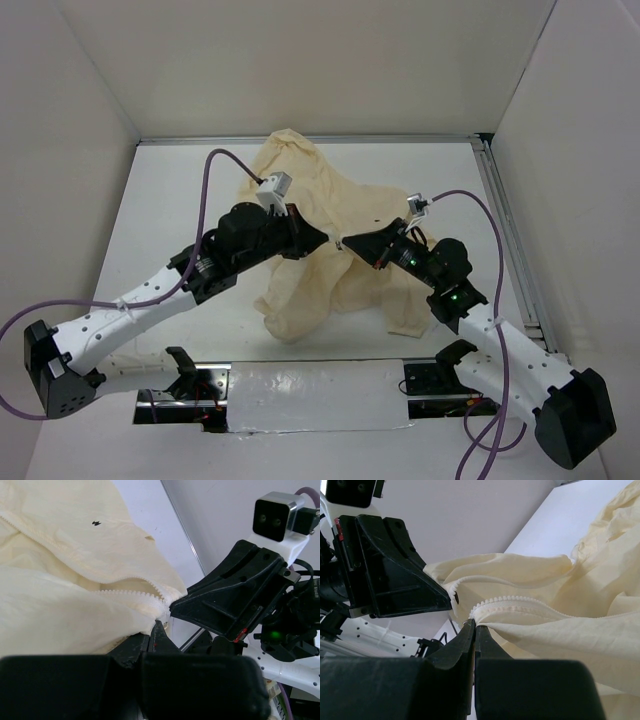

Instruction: Zip up the jacket

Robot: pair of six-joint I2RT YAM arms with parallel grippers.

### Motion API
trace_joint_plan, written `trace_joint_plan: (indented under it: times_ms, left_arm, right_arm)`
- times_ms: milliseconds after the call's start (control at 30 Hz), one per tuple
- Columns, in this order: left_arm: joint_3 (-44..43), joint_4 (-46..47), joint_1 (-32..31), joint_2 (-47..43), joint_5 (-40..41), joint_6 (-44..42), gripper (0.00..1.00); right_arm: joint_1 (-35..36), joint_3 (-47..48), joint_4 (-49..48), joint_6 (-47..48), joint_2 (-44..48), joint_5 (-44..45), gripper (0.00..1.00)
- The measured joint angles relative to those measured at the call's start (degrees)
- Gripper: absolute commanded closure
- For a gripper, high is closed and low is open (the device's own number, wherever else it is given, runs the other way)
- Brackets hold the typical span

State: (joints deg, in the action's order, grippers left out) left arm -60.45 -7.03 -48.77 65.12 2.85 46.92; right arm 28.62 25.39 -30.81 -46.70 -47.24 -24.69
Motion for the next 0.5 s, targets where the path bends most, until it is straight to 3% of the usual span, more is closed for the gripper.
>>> trace_joint_plan:
  times_ms: [500]
  left_arm:
    - [1.92,2.10,0.22,-0.39,0.28,-0.02,1.00]
  right_arm:
    - [0.00,-0.44,-0.02,-1.75,-0.02,-0.02,1.00]
